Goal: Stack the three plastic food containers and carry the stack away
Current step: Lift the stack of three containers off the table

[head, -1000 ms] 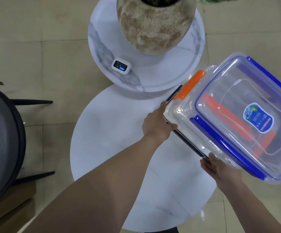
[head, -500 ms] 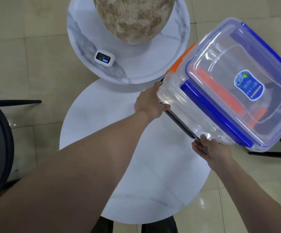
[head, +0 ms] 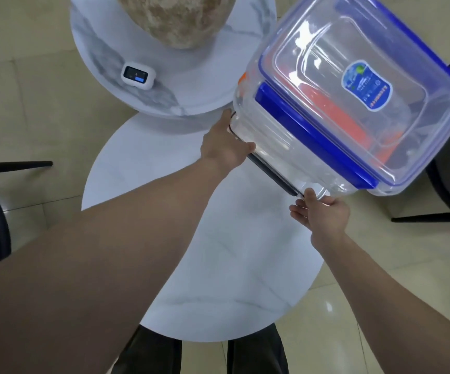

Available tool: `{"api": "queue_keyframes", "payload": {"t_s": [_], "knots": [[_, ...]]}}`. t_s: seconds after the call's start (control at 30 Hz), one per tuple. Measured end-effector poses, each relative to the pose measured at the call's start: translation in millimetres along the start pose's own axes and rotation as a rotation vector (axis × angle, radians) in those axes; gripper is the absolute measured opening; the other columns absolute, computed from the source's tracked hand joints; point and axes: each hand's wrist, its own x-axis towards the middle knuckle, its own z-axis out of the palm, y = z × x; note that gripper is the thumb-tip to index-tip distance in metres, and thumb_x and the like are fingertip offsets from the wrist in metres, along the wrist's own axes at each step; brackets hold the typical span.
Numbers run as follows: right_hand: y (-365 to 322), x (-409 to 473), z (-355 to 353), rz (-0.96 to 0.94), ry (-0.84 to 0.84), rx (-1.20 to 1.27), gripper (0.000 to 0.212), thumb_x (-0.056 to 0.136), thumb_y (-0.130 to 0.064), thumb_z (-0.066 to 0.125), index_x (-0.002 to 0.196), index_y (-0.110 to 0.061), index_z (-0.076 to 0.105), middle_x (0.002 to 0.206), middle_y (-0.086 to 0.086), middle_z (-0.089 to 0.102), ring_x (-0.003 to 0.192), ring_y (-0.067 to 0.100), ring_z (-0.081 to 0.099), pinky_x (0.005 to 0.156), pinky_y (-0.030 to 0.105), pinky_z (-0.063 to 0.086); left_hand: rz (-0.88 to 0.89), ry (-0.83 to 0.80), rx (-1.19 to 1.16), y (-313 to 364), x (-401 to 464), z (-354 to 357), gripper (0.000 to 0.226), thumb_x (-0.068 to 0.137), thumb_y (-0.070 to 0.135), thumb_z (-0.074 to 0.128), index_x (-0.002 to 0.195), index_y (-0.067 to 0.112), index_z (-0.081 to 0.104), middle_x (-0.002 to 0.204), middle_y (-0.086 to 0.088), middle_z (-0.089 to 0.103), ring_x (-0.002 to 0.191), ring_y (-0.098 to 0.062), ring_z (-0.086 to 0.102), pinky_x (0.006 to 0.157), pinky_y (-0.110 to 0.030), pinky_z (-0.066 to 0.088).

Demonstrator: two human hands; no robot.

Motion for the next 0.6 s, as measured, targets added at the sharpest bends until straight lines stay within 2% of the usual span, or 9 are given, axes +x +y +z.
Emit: {"api": "queue_keyframes", "payload": {"t_s": [0.1,0.2,0.23,0.3,0.33,0.37,0.5,0.6], "knots": [[4,0,1,0.000,0.014,0.025,0.028,0.088,-0.013,0.070,0.104,-0.006,0.048,0.082,0.022,0.067,0.066,0.033,0.069,0.065,0.041,0.064,-0.226,-0.061,-0.208,-2,-1,1,0.093,0.082,0.024,0.082,0.158,0.029,0.028,0.133,-0.001,0.062,0.107,-0.026,0.065,0.071,-0.036,0.061],[12,1,0,0.005,0.011,-0.005,0.038,0.089,-0.024,0.072,0.110,0.003,0.055,0.084,0.024,0.071,0.062,0.030,0.070,0.065,0.042,0.064,-0.330,-0.100,-0.335,-6,-4,2,0.085,0.084,0.028,0.081,0.155,0.018,0.035,0.115,-0.009,0.069,0.095,-0.024,0.066,0.078,-0.038,0.060],[14,1,0,0.007,0.012,-0.016,0.041,0.089,-0.028,0.072,0.110,0.004,0.057,0.085,0.024,0.072,0.061,0.030,0.071,0.065,0.042,0.064,-0.340,-0.095,-0.343,-6,-3,4,0.073,0.085,0.028,0.081,0.147,0.015,0.045,0.108,-0.009,0.070,0.095,-0.024,0.068,0.080,-0.039,0.060],[18,-1,0,0.017,0.019,-0.022,0.043,0.090,-0.033,0.071,0.107,0.005,0.060,0.086,0.024,0.074,0.060,0.028,0.072,0.063,0.040,0.064,-0.332,-0.060,-0.317,-8,-2,9,0.032,0.086,0.029,0.079,0.109,0.011,0.064,0.099,-0.007,0.071,0.100,-0.026,0.070,0.080,-0.038,0.061],[20,-1,1,0.022,0.017,-0.015,0.044,0.091,-0.034,0.070,0.106,0.006,0.062,0.086,0.024,0.074,0.059,0.028,0.072,0.063,0.039,0.064,-0.328,-0.046,-0.312,-8,-3,11,0.023,0.087,0.029,0.078,0.092,0.012,0.063,0.096,-0.007,0.071,0.100,-0.026,0.071,0.080,-0.038,0.062],[21,0,1,0.023,0.016,-0.007,0.045,0.091,-0.035,0.069,0.105,0.007,0.062,0.086,0.023,0.074,0.058,0.027,0.072,0.062,0.038,0.064,-0.320,-0.041,-0.309,-8,-3,13,0.023,0.087,0.029,0.078,0.084,0.014,0.061,0.095,-0.007,0.072,0.097,-0.025,0.071,0.080,-0.038,0.062],[21,0,-2,0.037,-0.005,-0.001,0.047,0.091,-0.037,0.069,0.104,0.008,0.064,0.085,0.022,0.075,0.059,0.026,0.072,0.063,0.037,0.064,-0.299,-0.033,-0.300,-10,-1,17,0.021,0.088,0.030,0.076,0.087,0.014,0.063,0.098,-0.006,0.073,0.091,-0.022,0.070,0.079,-0.037,0.063],[20,0,-2,0.053,-0.026,0.017,0.048,0.091,-0.036,0.069,0.105,0.010,0.064,0.086,0.022,0.075,0.061,0.026,0.072,0.066,0.040,0.064,-0.284,-0.020,-0.323,-12,-1,19,0.030,0.089,0.030,0.076,0.108,0.009,0.064,0.102,-0.007,0.074,0.093,-0.022,0.071,0.079,-0.038,0.063]]}}
